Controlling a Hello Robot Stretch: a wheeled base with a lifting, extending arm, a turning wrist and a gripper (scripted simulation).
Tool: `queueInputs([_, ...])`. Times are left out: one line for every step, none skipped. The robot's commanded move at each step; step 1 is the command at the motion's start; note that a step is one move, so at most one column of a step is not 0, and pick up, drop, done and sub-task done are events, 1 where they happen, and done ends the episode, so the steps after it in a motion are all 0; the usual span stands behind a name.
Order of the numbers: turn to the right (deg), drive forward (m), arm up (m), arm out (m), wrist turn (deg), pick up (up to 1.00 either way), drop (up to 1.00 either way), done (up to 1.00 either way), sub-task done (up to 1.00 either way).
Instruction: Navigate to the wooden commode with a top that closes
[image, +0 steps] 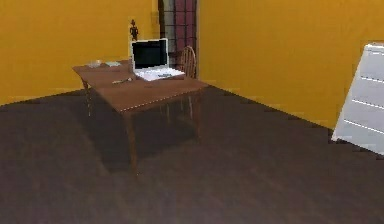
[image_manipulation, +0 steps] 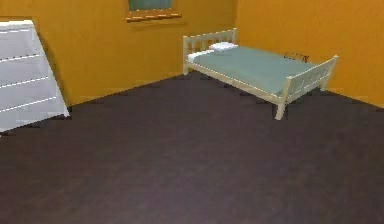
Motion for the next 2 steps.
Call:
queueInputs([6.0, 0.0, 0.0, 0.0, 0.0, 0.0, 0.0, 0.0, 0.0])
queueInputs([0.0, 0.35, 0.0, 0.0, 0.0, 0.0, 0.0, 0.0, 0.0])
